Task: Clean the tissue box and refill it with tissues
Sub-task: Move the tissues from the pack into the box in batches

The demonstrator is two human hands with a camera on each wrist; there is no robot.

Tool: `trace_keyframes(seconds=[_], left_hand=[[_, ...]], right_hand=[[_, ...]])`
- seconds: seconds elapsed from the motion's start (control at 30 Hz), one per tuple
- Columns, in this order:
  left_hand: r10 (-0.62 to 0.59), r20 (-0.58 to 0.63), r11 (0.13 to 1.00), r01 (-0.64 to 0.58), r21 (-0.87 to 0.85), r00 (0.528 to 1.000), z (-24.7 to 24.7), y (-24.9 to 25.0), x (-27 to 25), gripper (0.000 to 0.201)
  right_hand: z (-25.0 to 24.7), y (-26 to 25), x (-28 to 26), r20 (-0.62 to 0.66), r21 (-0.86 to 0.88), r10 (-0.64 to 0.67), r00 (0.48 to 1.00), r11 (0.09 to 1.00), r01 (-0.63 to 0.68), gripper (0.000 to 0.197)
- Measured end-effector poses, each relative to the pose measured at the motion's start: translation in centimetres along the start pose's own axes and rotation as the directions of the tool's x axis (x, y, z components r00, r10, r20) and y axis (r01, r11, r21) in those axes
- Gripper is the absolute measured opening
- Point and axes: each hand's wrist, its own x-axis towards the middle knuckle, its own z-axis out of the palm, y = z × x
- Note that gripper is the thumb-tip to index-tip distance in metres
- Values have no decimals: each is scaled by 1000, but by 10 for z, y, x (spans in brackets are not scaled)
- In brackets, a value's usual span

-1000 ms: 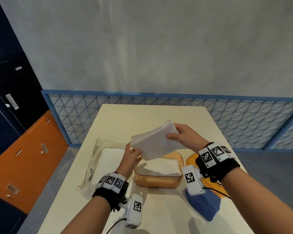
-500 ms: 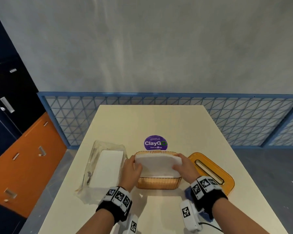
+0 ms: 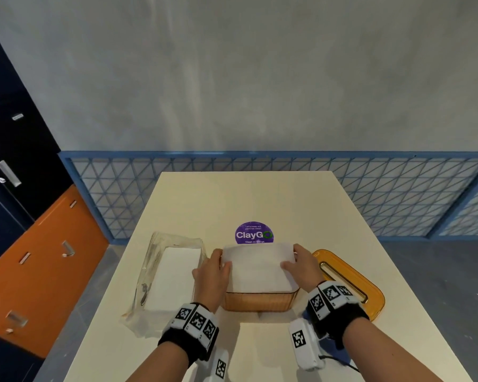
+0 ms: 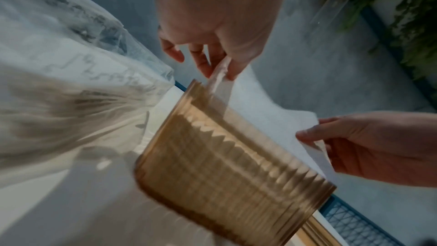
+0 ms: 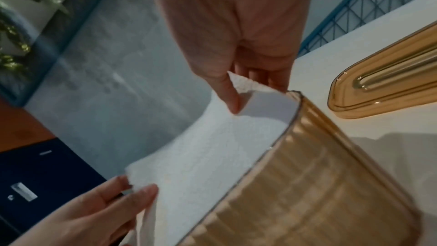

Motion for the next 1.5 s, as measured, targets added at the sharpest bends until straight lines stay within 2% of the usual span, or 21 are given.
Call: trace_keyframes(seconds=[0.1, 0.23, 0.3, 0.4, 0.47, 0.53, 0.57, 0.63, 0.7, 0.77, 0.9, 1.07, 1.17, 1.23, 1.3, 1.37, 1.43, 1.5], left_hand=[[-88, 72, 991, 80, 106, 993, -2, 8, 8, 46], [-101, 128, 920, 44, 390, 987, 4, 11, 19, 64], [-85, 144, 870, 3, 493, 986, 5, 14, 20, 63], [-7, 135, 825, -71, 561, 991, 11, 15, 17, 58], [73, 111, 786, -126, 605, 991, 14, 15, 15, 53], [174, 122, 772, -212, 599, 977, 14, 21, 13, 40], [186, 155, 763, -242, 599, 970, 15, 23, 12, 33], [71, 276, 775, -227, 590, 959, 22, 23, 16, 27], [-13, 363, 788, -214, 578, 932, 27, 24, 23, 31], [-54, 415, 783, -219, 582, 908, 31, 24, 29, 33], [-174, 503, 808, -169, 564, 846, 37, 18, 37, 28], [-216, 555, 815, -165, 555, 803, 38, 14, 39, 29], [-219, 572, 805, -185, 563, 790, 38, 15, 39, 27], [-227, 565, 808, -171, 564, 793, 39, 15, 39, 28], [-207, 560, 816, -174, 551, 802, 34, 18, 37, 31], [-111, 494, 865, -161, 475, 862, 25, 22, 34, 32], [30, 324, 938, -139, 318, 946, 7, 21, 29, 32], [108, 79, 966, -124, 226, 991, -13, 9, 26, 29]], right_hand=[[2, -6, 6, 40, -83, 64, 997, 995, -60, 36], [10, -8, 7, 79, -266, 88, 993, 962, -64, 38], [14, -7, 4, 83, -333, 68, 994, 942, -36, 40], [18, -6, -3, 103, -415, 6, 995, 909, 37, 43], [19, -7, -9, 107, -492, -81, 991, 862, 123, 46], [19, -9, -13, 77, -559, -191, 978, 804, 201, 46], [19, -10, -13, 79, -571, -238, 968, 785, 240, 44], [22, -12, -8, 184, -595, -261, 948, 738, 319, 44], [24, -14, -1, 345, -630, -164, 924, 689, 357, 51], [25, -15, 7, 425, -682, -57, 903, 636, 361, 54], [27, -19, 10, 487, -736, 76, 870, 572, 362, 44], [27, -23, 11, 497, -693, 114, 860, 649, 314, 45], [24, -25, 9, 507, -697, 81, 858, 623, 354, 53], [24, -23, 12, 514, -702, 68, 855, 607, 373, 51], [25, -20, 14, 491, -685, 61, 869, 644, 342, 45], [19, -16, 15, 409, -616, -63, 910, 717, 327, 43], [8, -12, 15, 278, -527, -199, 940, 787, 322, 41], [-5, -8, 13, 155, -477, -254, 955, 827, 297, 40]])
